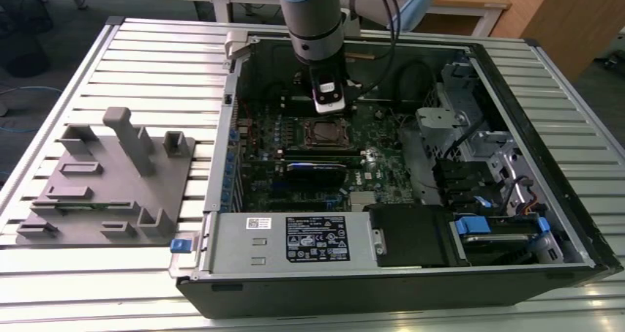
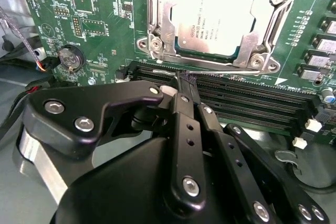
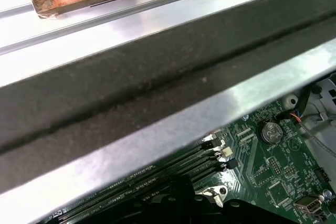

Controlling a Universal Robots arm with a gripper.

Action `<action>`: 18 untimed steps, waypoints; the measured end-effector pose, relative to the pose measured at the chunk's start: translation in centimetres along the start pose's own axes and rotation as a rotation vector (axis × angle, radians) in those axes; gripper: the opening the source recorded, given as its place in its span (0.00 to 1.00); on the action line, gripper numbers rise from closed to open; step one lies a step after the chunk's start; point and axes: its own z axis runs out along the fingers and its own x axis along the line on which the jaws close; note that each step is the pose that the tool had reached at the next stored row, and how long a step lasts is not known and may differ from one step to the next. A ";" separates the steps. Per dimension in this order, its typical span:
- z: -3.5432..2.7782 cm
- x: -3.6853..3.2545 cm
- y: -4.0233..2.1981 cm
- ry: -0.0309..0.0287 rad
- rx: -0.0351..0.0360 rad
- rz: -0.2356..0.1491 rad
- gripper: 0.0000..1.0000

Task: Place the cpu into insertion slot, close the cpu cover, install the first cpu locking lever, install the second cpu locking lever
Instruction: 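Install the first cpu locking lever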

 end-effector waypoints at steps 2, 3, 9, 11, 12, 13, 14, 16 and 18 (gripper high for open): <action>0.03 0.01 -0.01 -0.0003 0.0001 0.000 0.11; 0.06 0.01 -0.02 -0.0005 0.0000 0.000 0.11; 0.14 0.02 -0.05 -0.0023 0.0024 -0.001 0.11; 0.15 0.02 -0.06 -0.0039 0.0053 -0.002 0.11; 0.15 0.01 -0.07 -0.0045 0.0068 -0.002 0.11; 0.15 0.01 -0.08 -0.0051 0.0080 -0.003 0.11; 0.16 0.01 -0.09 -0.0057 0.0091 -0.003 0.11; 0.19 0.01 -0.11 -0.0070 0.0110 -0.003 0.11; 0.24 0.02 -0.12 -0.0093 0.0148 -0.005 0.11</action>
